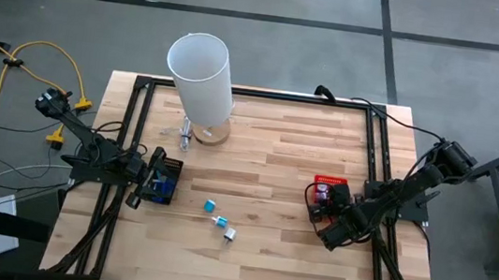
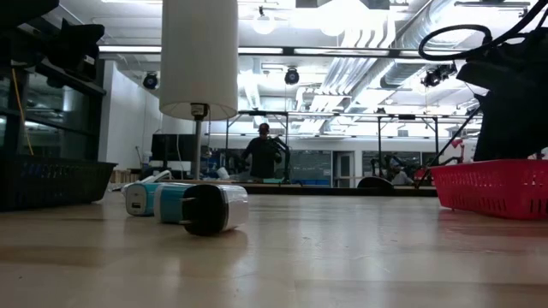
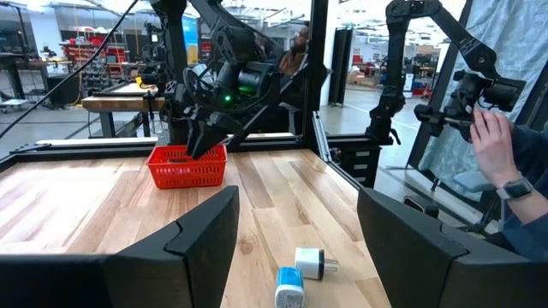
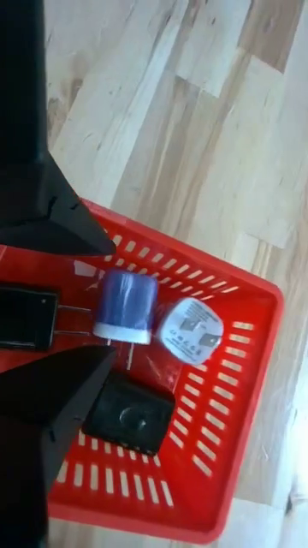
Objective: Pick & Place Office items
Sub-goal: Put the white charger adapter into the red bin
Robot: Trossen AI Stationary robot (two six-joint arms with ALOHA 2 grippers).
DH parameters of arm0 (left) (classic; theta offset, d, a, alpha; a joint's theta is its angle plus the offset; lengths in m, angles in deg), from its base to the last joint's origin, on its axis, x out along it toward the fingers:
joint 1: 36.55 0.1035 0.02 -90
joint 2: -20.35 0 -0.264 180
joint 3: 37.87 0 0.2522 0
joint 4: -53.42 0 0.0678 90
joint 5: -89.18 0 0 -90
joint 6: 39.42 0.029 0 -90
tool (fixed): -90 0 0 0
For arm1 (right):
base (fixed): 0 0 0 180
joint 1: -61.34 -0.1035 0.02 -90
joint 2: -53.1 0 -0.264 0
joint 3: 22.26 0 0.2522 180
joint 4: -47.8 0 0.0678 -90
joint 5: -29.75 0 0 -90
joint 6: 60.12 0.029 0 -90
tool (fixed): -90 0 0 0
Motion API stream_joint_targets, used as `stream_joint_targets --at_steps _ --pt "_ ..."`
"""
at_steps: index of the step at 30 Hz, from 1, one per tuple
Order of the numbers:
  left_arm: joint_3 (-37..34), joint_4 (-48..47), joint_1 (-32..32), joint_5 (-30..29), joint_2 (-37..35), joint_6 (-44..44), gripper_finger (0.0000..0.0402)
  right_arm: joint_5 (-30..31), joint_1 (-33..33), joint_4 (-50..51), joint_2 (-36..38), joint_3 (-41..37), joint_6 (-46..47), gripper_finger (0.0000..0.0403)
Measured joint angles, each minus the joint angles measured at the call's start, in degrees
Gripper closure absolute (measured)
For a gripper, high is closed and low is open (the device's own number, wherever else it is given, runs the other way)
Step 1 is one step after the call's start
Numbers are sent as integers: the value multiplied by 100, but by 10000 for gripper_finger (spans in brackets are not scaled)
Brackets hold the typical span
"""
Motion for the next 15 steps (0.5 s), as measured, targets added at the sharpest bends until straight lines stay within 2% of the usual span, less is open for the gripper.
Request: stream_joint_targets --at_steps 5,10,15 --pt "-2 1 0 0 0 0 169 61 0 97 63 0 34 235" --pt "-1 0 0 0 0 0 169 355 1 96 449 0 -51 235" --pt "0 1 0 1 0 0 169 712 154 -379 777 2 -854 235"
